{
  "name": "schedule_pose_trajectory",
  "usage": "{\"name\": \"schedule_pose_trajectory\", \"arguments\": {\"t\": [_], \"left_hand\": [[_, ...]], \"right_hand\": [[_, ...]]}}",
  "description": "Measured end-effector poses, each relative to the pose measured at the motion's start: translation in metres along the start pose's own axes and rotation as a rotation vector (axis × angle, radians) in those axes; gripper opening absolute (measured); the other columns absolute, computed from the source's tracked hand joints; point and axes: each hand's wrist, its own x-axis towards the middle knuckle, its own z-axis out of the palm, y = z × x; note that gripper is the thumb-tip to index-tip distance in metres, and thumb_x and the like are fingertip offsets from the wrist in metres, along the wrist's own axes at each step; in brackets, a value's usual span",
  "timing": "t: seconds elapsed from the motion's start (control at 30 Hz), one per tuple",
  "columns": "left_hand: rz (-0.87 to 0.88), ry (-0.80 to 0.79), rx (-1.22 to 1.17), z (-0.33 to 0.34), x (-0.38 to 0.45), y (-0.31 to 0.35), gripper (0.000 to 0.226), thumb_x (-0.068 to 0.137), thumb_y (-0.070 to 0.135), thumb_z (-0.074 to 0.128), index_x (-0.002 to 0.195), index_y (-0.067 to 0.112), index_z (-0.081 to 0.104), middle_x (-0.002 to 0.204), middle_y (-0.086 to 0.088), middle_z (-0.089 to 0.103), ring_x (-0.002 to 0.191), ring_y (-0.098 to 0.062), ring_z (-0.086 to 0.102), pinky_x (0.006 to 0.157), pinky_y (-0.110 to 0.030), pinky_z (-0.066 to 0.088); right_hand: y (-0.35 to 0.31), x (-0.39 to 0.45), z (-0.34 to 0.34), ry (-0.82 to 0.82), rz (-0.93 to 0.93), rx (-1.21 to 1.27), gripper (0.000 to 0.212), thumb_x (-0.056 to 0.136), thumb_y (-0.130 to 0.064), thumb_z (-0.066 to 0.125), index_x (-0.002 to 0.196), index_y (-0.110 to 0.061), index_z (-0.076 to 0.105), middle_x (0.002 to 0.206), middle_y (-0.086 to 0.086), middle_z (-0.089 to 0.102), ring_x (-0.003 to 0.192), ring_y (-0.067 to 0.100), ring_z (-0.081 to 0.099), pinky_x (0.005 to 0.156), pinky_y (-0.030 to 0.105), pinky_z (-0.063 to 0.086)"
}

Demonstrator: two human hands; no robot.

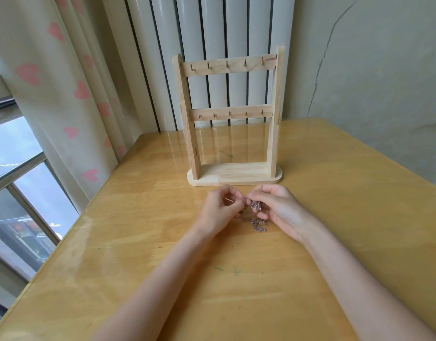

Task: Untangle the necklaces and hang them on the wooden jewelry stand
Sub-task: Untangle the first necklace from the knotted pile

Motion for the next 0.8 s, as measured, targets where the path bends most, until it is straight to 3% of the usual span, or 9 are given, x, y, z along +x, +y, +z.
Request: {"name": "schedule_pose_trajectory", "arguments": {"t": [0.2,0.4,0.6,0.73,0.8], "left_hand": [[-0.182,-0.021,-0.392,-0.0056,-0.0039,0.0022,0.015,0.09,0.004,0.054,0.076,0.01,0.053,0.074,-0.008,0.06,0.058,-0.014,0.056,0.058,-0.02,0.05],[-0.309,-0.107,-0.74,-0.0071,0.0008,0.0069,0.014,0.091,0.001,0.048,0.082,0.011,0.051,0.076,-0.009,0.058,0.063,-0.018,0.059,0.06,-0.02,0.054],[-0.283,-0.106,-0.734,-0.0069,-0.0001,0.0034,0.021,0.087,-0.005,0.052,0.094,0.014,0.052,0.069,-0.004,0.064,0.061,-0.014,0.056,0.063,-0.023,0.046],[-0.265,-0.029,-0.686,-0.0068,0.0027,-0.0001,0.021,0.088,-0.006,0.05,0.095,0.013,0.053,0.072,-0.004,0.062,0.07,-0.021,0.055,0.073,-0.029,0.043],[-0.27,0.023,-0.7,-0.0075,0.0029,0.0001,0.019,0.089,-0.006,0.048,0.095,0.012,0.052,0.073,-0.005,0.061,0.067,-0.02,0.055,0.069,-0.026,0.047]], "right_hand": [[-0.003,-0.0031,0.0022,-0.061,0.035,0.031,0.02,0.083,0.008,0.057,0.095,-0.007,0.052,0.07,0.008,0.058,0.055,0.017,0.05,0.042,0.022,0.033],[-0.0041,-0.0016,-0.0012,-0.012,0.006,0.04,0.014,0.083,0.007,0.058,0.091,-0.005,0.057,0.07,0.007,0.06,0.058,0.016,0.053,0.048,0.021,0.036],[0.0017,0.0015,0.0007,0.085,-0.031,-0.087,0.011,0.085,0.003,0.059,0.087,-0.008,0.059,0.072,0.005,0.06,0.064,0.02,0.05,0.05,0.021,0.038],[0.0018,0.0022,0.0009,0.048,-0.014,0.0,0.007,0.091,-0.003,0.053,0.086,-0.005,0.058,0.078,0.006,0.06,0.062,0.015,0.053,0.051,0.021,0.038],[0.0009,0.0029,0.0002,0.024,-0.006,0.063,0.01,0.092,-0.004,0.05,0.087,-0.003,0.058,0.078,0.006,0.059,0.063,0.016,0.056,0.052,0.021,0.04]]}}
